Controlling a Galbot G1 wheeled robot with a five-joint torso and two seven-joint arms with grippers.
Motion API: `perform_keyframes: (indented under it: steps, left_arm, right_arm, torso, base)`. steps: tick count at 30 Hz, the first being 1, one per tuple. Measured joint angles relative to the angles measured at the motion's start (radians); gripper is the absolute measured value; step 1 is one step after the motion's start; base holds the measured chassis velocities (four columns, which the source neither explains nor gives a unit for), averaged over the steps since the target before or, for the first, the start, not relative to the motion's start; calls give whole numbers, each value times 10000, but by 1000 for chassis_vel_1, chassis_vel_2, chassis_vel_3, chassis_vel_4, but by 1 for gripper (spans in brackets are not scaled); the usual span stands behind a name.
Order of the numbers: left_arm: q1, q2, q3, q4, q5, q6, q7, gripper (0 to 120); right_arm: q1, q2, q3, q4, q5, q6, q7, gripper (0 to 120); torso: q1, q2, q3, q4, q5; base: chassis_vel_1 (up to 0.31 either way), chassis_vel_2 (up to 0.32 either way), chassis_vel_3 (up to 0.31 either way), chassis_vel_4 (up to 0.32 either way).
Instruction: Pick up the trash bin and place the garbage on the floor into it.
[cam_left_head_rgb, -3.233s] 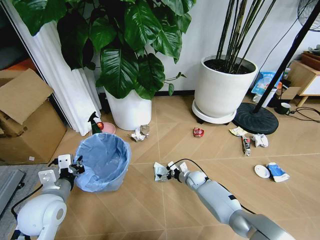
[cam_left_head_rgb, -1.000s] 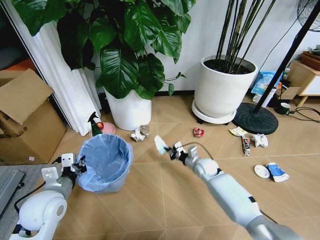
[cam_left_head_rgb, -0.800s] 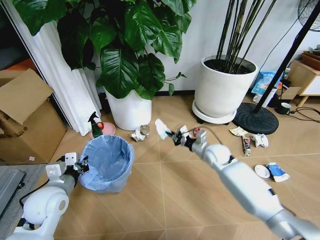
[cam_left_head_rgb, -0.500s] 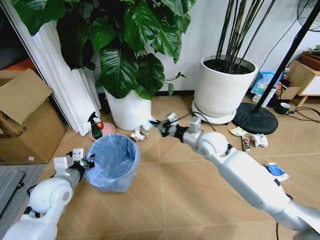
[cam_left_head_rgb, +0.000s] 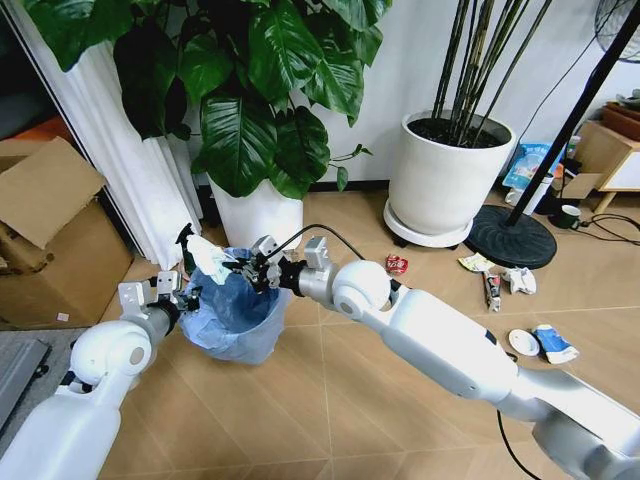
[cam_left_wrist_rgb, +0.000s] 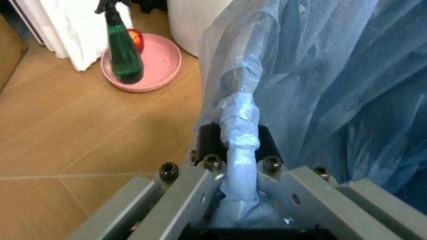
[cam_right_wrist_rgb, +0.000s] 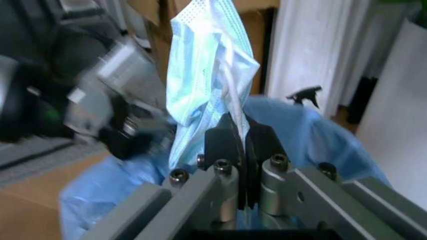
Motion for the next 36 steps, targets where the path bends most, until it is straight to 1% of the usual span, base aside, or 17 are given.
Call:
perform_keyframes:
  steps: [1,5,6,10,11,15,16,19,21,23,25,26,29,30,33,35,36]
  left_arm:
    - [0,0,0,0,0,0,0,0]
    - [72,55,-121,-59,-5,-2,16,0]
    - [72,55,-121,-59,-5,-2,16,0]
    - [80,50,-144,-81,-1,-7,29,0]
    - [80,50,-144,-81,-1,-7,29,0]
    - [102,35,-218,-90,15,-14,51,0]
    - [102,35,-218,-90,15,-14,51,0]
    - [168,-23,-328,-91,67,-18,82,0]
    - [198,-41,-359,-92,96,-19,103,0]
    - [331,-94,-473,-95,262,-21,245,0]
    - [407,-107,-529,-112,327,-21,301,0]
    - [532,-115,-603,-152,391,-22,369,0]
    - [770,-130,-753,-218,494,-24,457,0]
    - [770,-130,-753,-218,494,-24,457,0]
    - [1039,-147,-911,-357,541,-27,490,0]
    - [1061,-147,-921,-370,544,-27,490,0]
    - [1150,-145,-954,-429,560,-27,492,0]
  right_arm:
    - [0,0,0,0,0,0,0,4]
    - [27,-57,-93,-51,-106,-23,44,20]
    - [27,-57,-93,-51,-106,-23,44,20]
    - [27,-24,-155,-18,-118,-26,84,38]
    - [27,-24,-155,-18,-118,-26,84,38]
    - [-2,7,-112,5,-120,2,228,58]
    - [-2,7,-112,5,-120,2,228,58]
    - [-188,-16,307,254,17,-2,1010,72]
    - [-297,-47,477,331,59,-15,1292,75]
    - [-687,-284,985,514,64,-70,1812,86]
    - [-923,-456,1250,602,31,-112,2006,90]
    - [-1257,-713,1653,724,-59,-158,2163,95]
    - [-1898,-1165,2425,913,-280,-179,2235,100]
    - [-1898,-1165,2425,913,-280,-179,2235,100]
    - [-2895,-1612,3573,1123,-796,-124,2152,100]
    - [-3000,-1646,3677,1138,-873,-105,2122,100]
    - [-3388,-1750,4060,1198,-1150,-34,1965,100]
  torso:
    - [0,0,0,0,0]
    - [0,0,-1,-1,0]
    - [0,0,-1,-1,0]
    - [0,0,-1,-2,1]
    - [0,0,-1,-2,1]
    - [0,0,-1,-1,1]
    - [0,0,-1,-1,1]
    - [0,0,-1,-1,1]
    - [0,0,-1,0,1]
    - [0,0,-2,0,1]
    - [0,0,-1,-1,2]
    - [0,0,-1,-2,4]
    - [0,0,-2,-4,3]
    - [0,0,-2,-4,3]
    - [0,0,-2,-3,4]
    - [-1,0,-2,-3,5]
    - [-1,1,-2,-3,6]
  base:
    - [0,0,0,0]
    - [0,0,0,0]
    - [0,0,0,0]
    - [0,0,0,0]
    - [0,0,0,0]
    - [0,0,0,0]
    - [0,0,0,0]
    - [0,0,0,0]
    - [0,0,0,0]
    - [0,0,0,0]
    - [0,0,0,0]
    - [0,0,0,0]
    - [0,0,0,0]
    - [0,0,0,0]
    - [0,0,0,0]
    - [0,0,0,0]
    - [0,0,0,0]
